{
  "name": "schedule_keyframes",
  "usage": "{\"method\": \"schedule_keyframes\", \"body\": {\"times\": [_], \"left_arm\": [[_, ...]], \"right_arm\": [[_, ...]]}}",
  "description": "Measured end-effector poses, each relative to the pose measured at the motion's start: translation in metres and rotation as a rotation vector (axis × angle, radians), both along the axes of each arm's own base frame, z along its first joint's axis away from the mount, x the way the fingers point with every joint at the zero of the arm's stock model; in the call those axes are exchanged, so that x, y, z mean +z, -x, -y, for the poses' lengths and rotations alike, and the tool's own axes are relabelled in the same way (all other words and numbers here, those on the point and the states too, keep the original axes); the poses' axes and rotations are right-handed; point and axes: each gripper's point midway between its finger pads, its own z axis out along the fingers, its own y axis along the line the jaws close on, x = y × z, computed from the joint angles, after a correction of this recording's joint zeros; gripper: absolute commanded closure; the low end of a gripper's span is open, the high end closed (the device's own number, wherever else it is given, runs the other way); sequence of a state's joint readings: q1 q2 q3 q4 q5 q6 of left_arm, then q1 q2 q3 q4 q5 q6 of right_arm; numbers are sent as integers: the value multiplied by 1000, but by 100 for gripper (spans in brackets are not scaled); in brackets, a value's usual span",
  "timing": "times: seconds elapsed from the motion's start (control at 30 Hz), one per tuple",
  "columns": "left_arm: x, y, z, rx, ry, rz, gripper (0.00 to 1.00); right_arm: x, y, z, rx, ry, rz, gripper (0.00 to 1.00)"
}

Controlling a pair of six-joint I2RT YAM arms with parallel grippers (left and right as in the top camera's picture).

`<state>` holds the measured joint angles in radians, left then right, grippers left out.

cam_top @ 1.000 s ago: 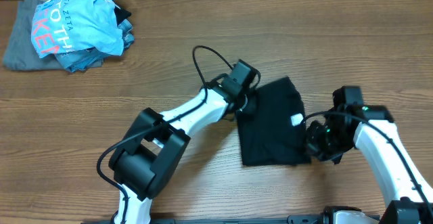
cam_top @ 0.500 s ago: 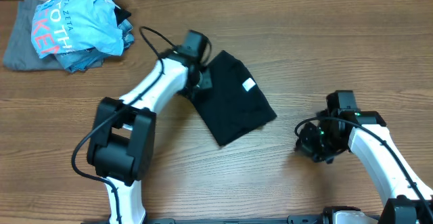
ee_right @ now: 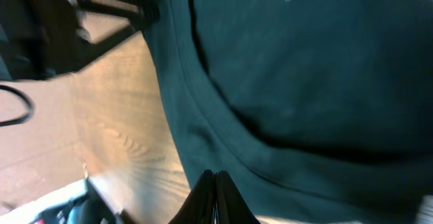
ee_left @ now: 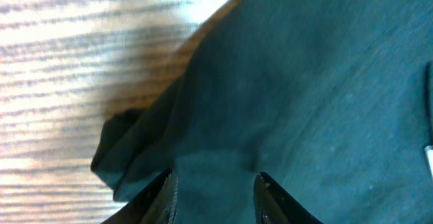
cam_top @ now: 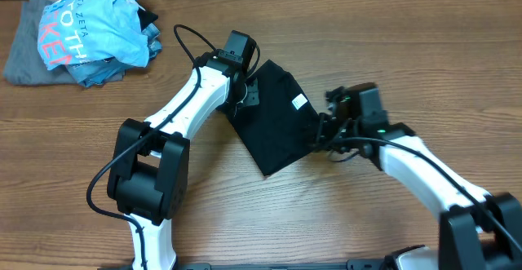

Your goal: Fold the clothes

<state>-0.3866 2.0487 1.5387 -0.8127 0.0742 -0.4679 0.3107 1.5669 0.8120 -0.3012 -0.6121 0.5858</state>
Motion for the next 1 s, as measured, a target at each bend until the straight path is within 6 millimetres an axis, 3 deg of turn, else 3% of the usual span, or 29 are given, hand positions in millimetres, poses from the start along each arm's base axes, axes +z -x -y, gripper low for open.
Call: {"method": "schedule_keyframes", "body": {"times": [0.13, 0.33, 0.53, 0.73, 1.0], "left_arm": [[-2, 7, -3, 0, -12, -27, 59], [-2, 9, -4, -4, -17, -38, 57], [-3, 11, -6, -50, -37, -36, 55], [-4, 10, -15, -56, -87, -30, 54], [-3, 15, -20, -66, -115, -49, 69]], "right_arm": [[-33, 6, -2, -24, 32, -119, 96], [-70, 0, 26, -102, 61, -225, 96], [-70, -17, 70, -179, 95, -221, 96], [-65, -26, 98, -204, 211, -227, 96], [-35, -32, 121, -222, 372, -280, 93]]}}
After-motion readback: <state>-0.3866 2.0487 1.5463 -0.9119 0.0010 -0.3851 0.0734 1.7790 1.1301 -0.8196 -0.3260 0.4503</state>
